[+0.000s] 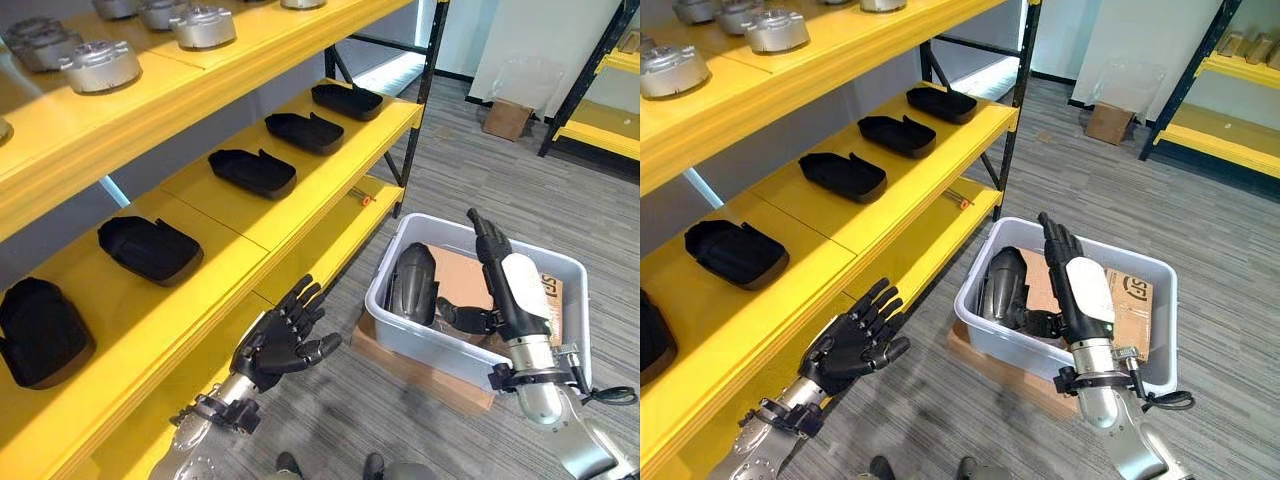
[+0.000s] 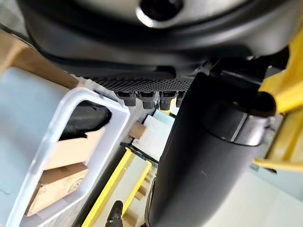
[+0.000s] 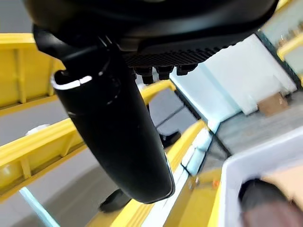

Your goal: Move parts from the plastic box to the shelf.

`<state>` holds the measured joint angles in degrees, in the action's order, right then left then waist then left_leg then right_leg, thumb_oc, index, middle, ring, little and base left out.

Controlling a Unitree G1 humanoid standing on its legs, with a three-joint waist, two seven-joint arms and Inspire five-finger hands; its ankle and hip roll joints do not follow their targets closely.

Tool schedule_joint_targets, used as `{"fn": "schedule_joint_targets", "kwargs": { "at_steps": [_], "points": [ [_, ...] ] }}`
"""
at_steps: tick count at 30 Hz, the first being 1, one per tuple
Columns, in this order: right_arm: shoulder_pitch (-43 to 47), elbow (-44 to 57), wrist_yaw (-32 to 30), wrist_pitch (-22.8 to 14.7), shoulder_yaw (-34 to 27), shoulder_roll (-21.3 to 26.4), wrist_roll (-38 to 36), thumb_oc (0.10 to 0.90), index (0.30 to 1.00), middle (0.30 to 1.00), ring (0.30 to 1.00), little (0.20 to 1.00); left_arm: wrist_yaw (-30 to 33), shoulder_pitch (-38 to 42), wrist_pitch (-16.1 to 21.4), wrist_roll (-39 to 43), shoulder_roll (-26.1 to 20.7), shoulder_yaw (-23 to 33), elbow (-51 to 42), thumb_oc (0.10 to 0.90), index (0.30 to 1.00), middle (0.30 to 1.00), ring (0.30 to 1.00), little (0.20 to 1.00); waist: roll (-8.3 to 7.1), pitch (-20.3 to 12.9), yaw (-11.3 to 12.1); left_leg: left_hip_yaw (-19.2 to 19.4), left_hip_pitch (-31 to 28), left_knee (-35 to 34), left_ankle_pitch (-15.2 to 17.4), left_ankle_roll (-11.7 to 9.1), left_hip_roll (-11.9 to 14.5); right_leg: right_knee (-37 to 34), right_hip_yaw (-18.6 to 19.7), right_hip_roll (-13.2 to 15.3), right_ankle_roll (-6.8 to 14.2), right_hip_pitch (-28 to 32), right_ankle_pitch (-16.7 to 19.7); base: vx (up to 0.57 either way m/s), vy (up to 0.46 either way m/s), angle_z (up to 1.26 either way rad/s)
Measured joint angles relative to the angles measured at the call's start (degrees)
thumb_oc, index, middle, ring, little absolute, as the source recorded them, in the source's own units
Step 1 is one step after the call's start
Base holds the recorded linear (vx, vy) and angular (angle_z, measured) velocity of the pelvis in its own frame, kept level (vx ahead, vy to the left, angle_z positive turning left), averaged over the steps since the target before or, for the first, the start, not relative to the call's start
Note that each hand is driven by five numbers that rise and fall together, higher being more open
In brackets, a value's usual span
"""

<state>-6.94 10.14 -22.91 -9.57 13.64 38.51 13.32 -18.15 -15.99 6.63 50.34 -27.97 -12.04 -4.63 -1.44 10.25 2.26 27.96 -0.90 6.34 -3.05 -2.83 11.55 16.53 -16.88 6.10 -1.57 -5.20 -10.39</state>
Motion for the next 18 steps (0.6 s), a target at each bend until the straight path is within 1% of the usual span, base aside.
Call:
{"fn": "schedule_joint_targets", "kwargs": {
  "at_steps": [2, 3, 4, 5, 6, 7, 8, 9, 10, 11, 12, 13, 15, 16, 17, 18],
  "points": [
    [-1.3, 0.03, 1.1, -1.04, -0.21, -0.36, -1.62, 0.9, 1.0, 1.0, 1.0, 1.0, -0.03, -0.46, 0.0, 0.0, 0.05, 1.19, 0.34, 0.9, 1.0, 1.0, 1.0, 1.0, 0.13, 0.05, -1.16, -0.2, -0.55, 0.31, 0.99, -0.13, -0.04, -0.18, -0.07, 0.13, 0.89, 0.83, 0.42, 0.25, 0.252, -0.26],
    [-1.3, 0.03, 1.1, -1.04, -0.21, -0.36, -1.62, 0.9, 1.0, 1.0, 1.0, 1.0, -0.03, -0.46, 0.0, 0.0, 0.05, 1.19, 0.34, 0.9, 1.0, 1.0, 1.0, 1.0, 0.13, 0.05, -1.16, -0.2, -0.55, 0.31, 0.99, -0.13, -0.04, -0.18, -0.07, 0.13, 0.89, 0.83, 0.42, 0.29, 0.371, -0.17],
    [-2.67, 0.01, 2.82, -1.06, -0.26, -0.48, -3.75, 0.9, 1.0, 1.0, 1.0, 1.0, -0.14, -0.67, 0.01, 0.0, 0.12, 2.25, 0.46, 0.9, 1.0, 1.0, 1.0, 1.0, -0.13, 0.17, -1.39, -0.41, -1.69, 1.04, 1.68, 0.47, -0.12, 0.0, 1.13, 0.02, 0.83, 1.36, 0.77, 0.19, 0.273, -0.3],
    [-2.98, 0.01, 3.73, -1.04, -0.3, -0.53, -4.7, 0.9, 1.0, 1.0, 1.0, 1.0, -0.16, -0.67, 0.01, -0.01, 0.12, 2.61, 0.53, 0.9, 1.0, 1.0, 1.0, 1.0, -0.2, 0.24, -1.4, -0.51, -1.72, 2.28, 2.22, 0.46, 0.13, 0.0, 1.86, -0.11, 0.83, 1.69, 0.77, 0.26, 0.411, -0.48],
    [-3.41, -0.02, 4.81, -0.91, -0.34, -0.51, -6.63, 0.9, 1.0, 1.0, 1.0, 1.0, -0.55, -0.67, 0.01, -0.02, 0.12, 3.05, 0.57, 0.9, 1.0, 1.0, 1.0, 1.0, -0.09, 0.39, -1.24, -1.62, -1.18, 4.45, 3.88, 0.87, 0.56, 0.68, 2.65, -0.2, 0.74, 1.99, 0.8, 0.1, 0.24, -0.36],
    [-3.65, -0.04, 5.44, -0.88, -0.49, -0.52, -7.86, 0.9, 1.0, 1.0, 1.0, 1.0, -1.04, -0.6, 0.0, -0.05, 0.11, 3.17, 0.6, 0.9, 1.0, 1.0, 1.0, 1.0, -0.31, 0.62, -1.4, -2.39, -1.14, 4.85, 4.85, 0.66, 0.57, 0.95, 3.27, -0.33, 0.78, 1.93, 0.66, 0.14, 0.294, -0.35],
    [-4.16, -0.1, 6.25, -0.89, -1.14, -0.53, -9.56, 0.9, 1.0, 1.0, 1.0, 1.0, -2.26, -0.49, 0.01, -0.16, 0.13, 3.17, 0.59, 0.9, 1.0, 1.0, 1.0, 1.0, 0.92, 0.52, -1.54, -4.29, -1.91, 4.13, 6.24, 0.46, 0.27, 2.36, 3.2, -0.69, 0.88, 1.3, 0.49, 0.13, 0.319, -0.25],
    [-4.2, -0.11, 6.31, -0.91, -1.25, -0.55, -10.05, 0.9, 1.0, 1.0, 1.0, 1.0, -2.82, -0.31, 0.07, -0.87, 0.1, 3.37, 0.59, 0.9, 1.0, 1.0, 1.0, 1.0, 0.96, 0.79, -1.93, -4.2, -1.83, 3.95, 7.17, -0.55, 0.19, 3.13, 3.25, -0.65, 1.16, 0.36, 0.29, 0.2, 0.345, -0.21],
    [-4.2, -0.11, 6.32, -0.9, -1.25, -0.57, -10.05, 0.9, 1.0, 1.0, 1.0, 1.0, -2.87, -0.11, 0.07, -1.56, 0.09, 3.4, 0.68, 0.9, 1.0, 1.0, 1.0, 1.0, 0.95, 1.03, -1.99, -4.23, -1.82, 3.91, 7.46, -0.81, 0.11, 3.48, 3.32, -0.61, 1.19, 0.16, 0.28, 0.21, 0.4, -0.21],
    [-4.08, -0.09, 6.3, -0.9, -1.13, -1.07, -9.63, 0.9, 1.0, 1.0, 1.0, 1.0, -3.2, 0.92, 0.06, -2.77, 0.02, 3.34, 1.57, 0.9, 1.0, 1.0, 1.0, 1.0, 0.23, 1.78, -1.88, -4.61, -1.83, 4.11, 7.72, -0.62, -0.71, 4.88, 3.71, -0.21, 1.27, -0.75, 0.25, 0.13, 0.237, -0.13],
    [-4.04, -0.09, 6.19, -0.87, -1.09, -1.21, -8.68, 0.9, 1.0, 1.0, 1.0, 1.0, -3.32, 1.5, 0.01, -3.85, 0.02, 3.26, 2.22, 0.9, 1.0, 1.0, 1.0, 1.0, 0.03, 1.9, -1.94, -4.68, -1.82, 4.11, 7.97, -0.64, -0.99, 5.29, 3.74, 0.03, 1.28, -0.92, 0.26, 0.16, 0.316, -0.13],
    [-3.71, -0.08, 6.12, -0.85, -0.97, -1.24, -7.48, 0.9, 1.0, 1.0, 1.0, 1.0, -3.37, 1.95, -0.08, -4.01, 0.0, 3.25, 2.84, 0.9, 1.0, 1.0, 1.0, 1.0, -0.14, 1.98, -1.92, -4.84, -1.85, 4.11, 8.52, -0.71, -1.34, 5.61, 3.85, 0.33, 1.35, -1.14, 0.23, 0.14, 0.298, -0.07],
    [-2.13, 0.06, 5.11, 0.27, -0.82, -1.32, -3.11, 0.9, 1.0, 1.0, 1.0, 1.0, -3.38, 2.67, -0.37, -4.03, -0.05, 3.24, 3.52, 0.9, 1.0, 1.0, 1.0, 1.0, -0.69, 2.3, -1.85, -4.72, -2.05, 4.28, 9.49, 0.03, -2.48, 6.85, 3.92, 1.29, 1.95, -1.53, 0.49, 0.14, 0.278, -0.11],
    [-0.13, 0.05, 5.08, 1.98, -0.68, -1.31, -2.07, 0.9, 1.0, 1.0, 1.0, 1.0, -3.49, 3.28, -0.38, -4.86, -0.06, 3.2, 3.86, 0.9, 1.0, 1.0, 1.0, 1.0, -0.91, 2.43, -1.67, -4.52, -2.19, 4.3, 9.91, 0.14, -3.02, 8.75, 3.32, 2.26, 2.49, -2.57, 0.83, 0.08, 0.157, -0.11],
    [0.78, 0.05, 5.07, 2.57, -0.7, -1.32, -2.03, 0.9, 1.0, 1.0, 1.0, 1.0, -3.62, 3.55, -0.38, -5.94, -0.08, 3.22, 3.91, 0.9, 1.0, 1.0, 1.0, 1.0, -0.96, 2.45, -1.55, -4.45, -2.14, 4.47, 10.16, 0.1, -3.26, 9.05, 2.56, 2.66, 3.11, -2.76, 1.32, 0.09, 0.154, -0.18],
    [1.66, 0.05, 5.04, 3.06, -0.68, -1.31, -1.87, 0.9, 1.0, 1.0, 1.0, 1.0, -3.85, 3.83, -0.39, -6.43, -0.12, 3.1, 4.04, 0.9, 1.0, 1.0, 1.0, 1.0, -1.04, 2.51, -1.38, -4.73, -2.14, 4.29, 10.46, 0.35, -3.74, 10.23, 2.26, 3.19, 4.48, -3.58, 2.21, 0.07, 0.07, -0.29]
  ]
}}
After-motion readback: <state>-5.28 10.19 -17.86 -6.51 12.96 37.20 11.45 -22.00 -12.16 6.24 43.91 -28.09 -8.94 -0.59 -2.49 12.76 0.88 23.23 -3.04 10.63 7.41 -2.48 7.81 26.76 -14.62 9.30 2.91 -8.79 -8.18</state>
